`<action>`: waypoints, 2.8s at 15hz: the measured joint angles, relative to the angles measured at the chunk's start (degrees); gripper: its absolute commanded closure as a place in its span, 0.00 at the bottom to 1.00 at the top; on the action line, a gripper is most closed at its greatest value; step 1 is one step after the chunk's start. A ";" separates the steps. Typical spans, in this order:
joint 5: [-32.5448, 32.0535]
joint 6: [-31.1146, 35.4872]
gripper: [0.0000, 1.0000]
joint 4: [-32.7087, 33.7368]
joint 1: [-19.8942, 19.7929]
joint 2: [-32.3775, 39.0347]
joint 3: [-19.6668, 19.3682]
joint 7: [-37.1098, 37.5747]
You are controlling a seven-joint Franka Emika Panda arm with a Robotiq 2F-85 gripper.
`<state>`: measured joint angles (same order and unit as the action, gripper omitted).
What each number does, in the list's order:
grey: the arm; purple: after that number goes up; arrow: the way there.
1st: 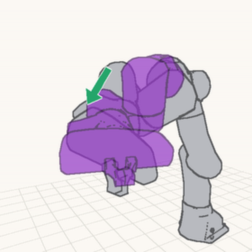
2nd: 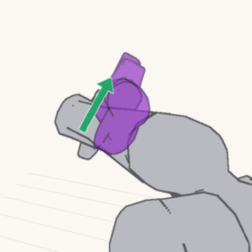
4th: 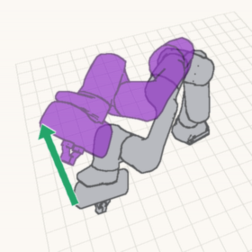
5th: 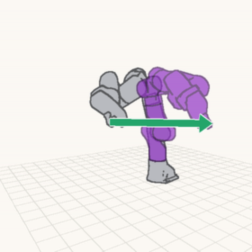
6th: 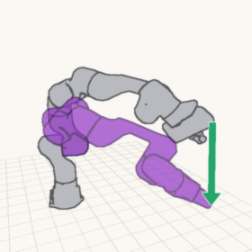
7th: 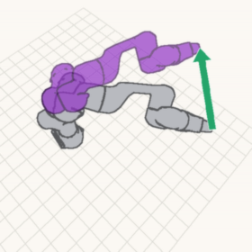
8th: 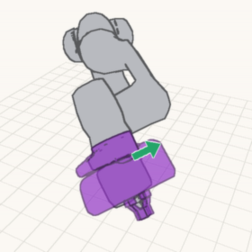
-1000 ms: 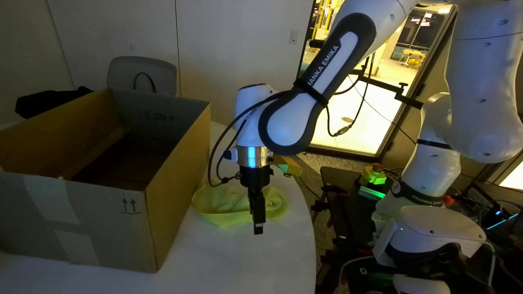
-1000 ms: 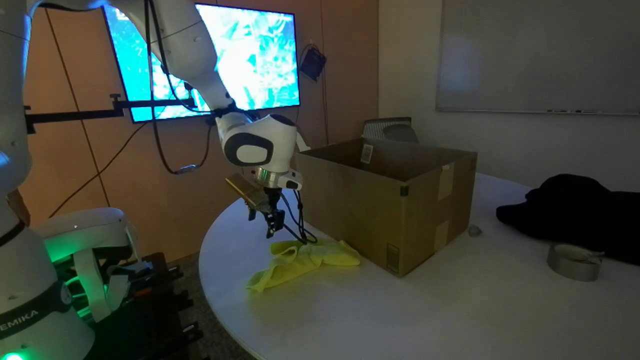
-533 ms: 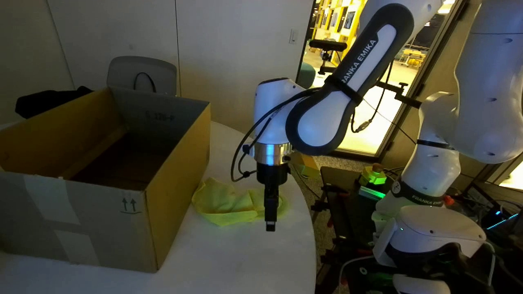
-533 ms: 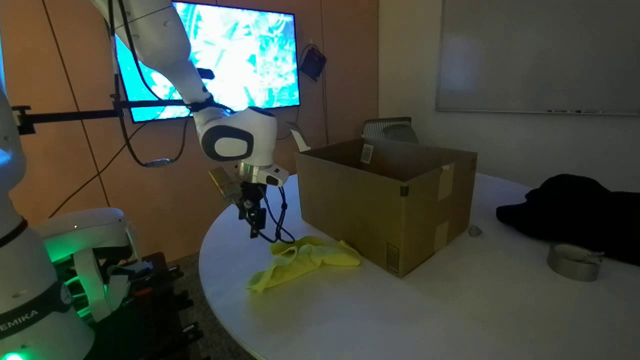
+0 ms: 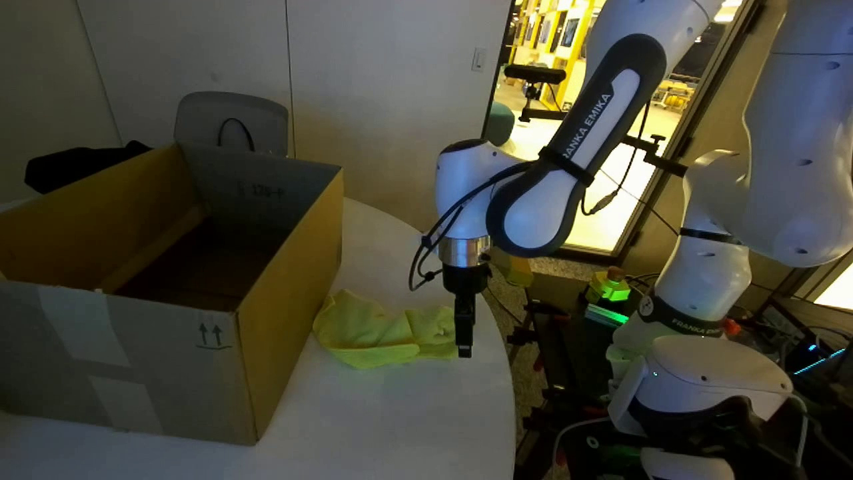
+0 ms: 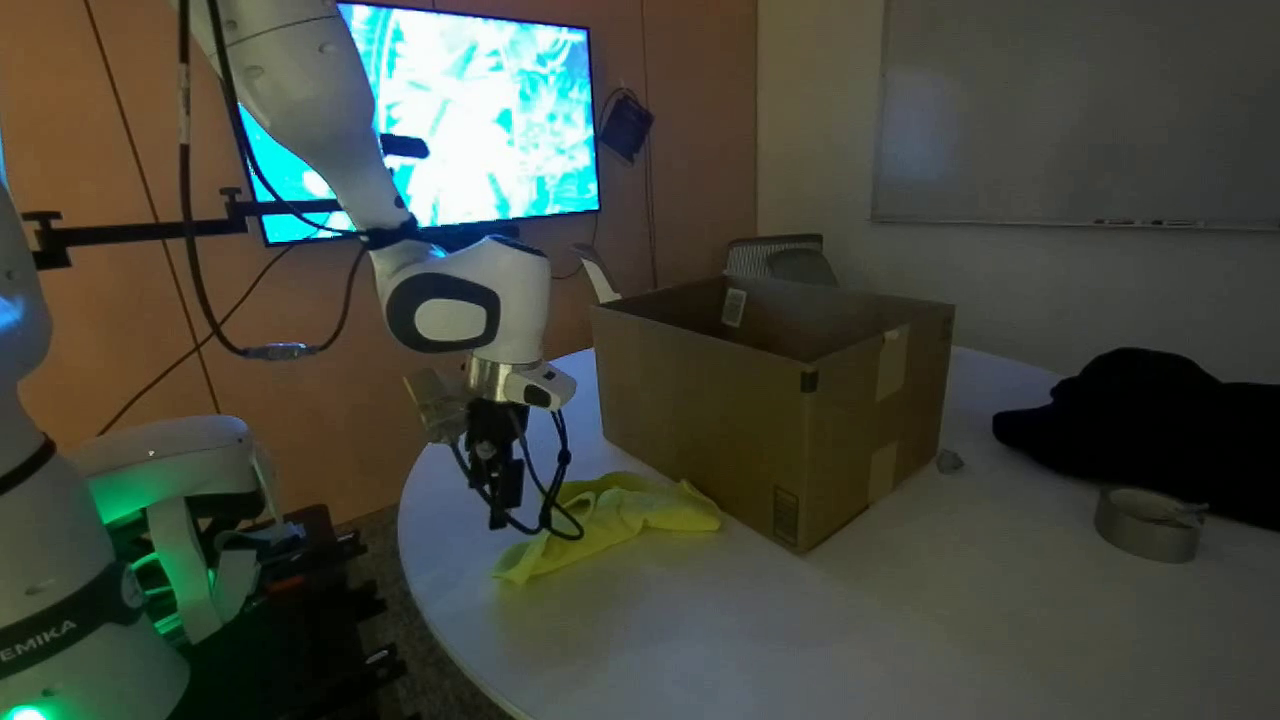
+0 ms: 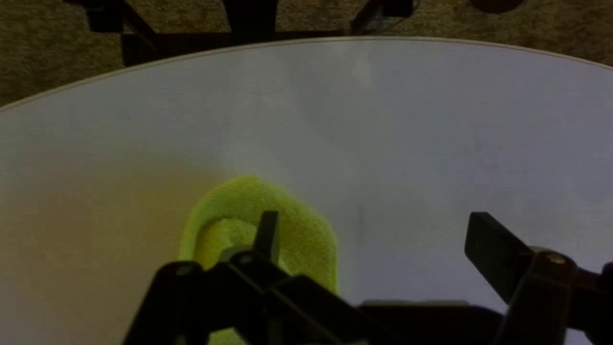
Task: Put the marker on the towel then fold it and put it inside the box
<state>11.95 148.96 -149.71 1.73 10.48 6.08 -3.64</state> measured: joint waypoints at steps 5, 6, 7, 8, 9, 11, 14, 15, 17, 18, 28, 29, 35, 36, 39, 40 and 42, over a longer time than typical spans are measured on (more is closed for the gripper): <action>-10.85 3.18 0.00 -0.78 -0.58 2.75 -4.41 -1.03; -12.43 4.11 0.00 -0.75 -0.79 3.45 -5.01 -1.53; -14.08 5.29 0.00 -0.69 -0.96 4.14 -5.62 -1.83; -15.79 6.57 0.00 -0.64 -1.04 4.85 -6.24 -2.06; -17.40 7.89 0.00 -0.56 -1.09 5.61 -6.85 -2.40; -19.36 10.27 0.00 -0.25 -1.37 7.29 -7.49 -3.79; -20.78 14.49 0.00 0.45 -2.00 10.21 -7.69 -6.05; -20.80 15.97 0.00 0.72 -2.20 11.25 -7.69 -6.77; -20.80 18.99 0.00 1.34 -2.62 13.38 -7.67 -7.63; -20.80 20.09 0.25 1.71 -2.81 14.35 -7.67 -7.84; -20.77 20.33 0.95 3.62 -8.45 15.59 -4.39 -12.13; -20.74 19.80 0.97 3.84 -9.30 15.55 -3.64 -12.69; -20.34 14.11 0.98 3.81 -11.88 13.92 -1.67 -14.77; -20.26 13.21 0.98 3.48 -12.12 13.15 -1.67 -14.97; -20.02 10.81 0.98 1.97 -12.57 9.77 -2.20 -15.26; -20.02 10.07 0.99 1.44 -12.55 8.44 -2.66 -15.24; -20.05 9.05 0.99 0.41 -12.26 5.60 -3.86 -15.18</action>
<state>-8.11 158.01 -149.30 -10.53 16.08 2.22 -18.82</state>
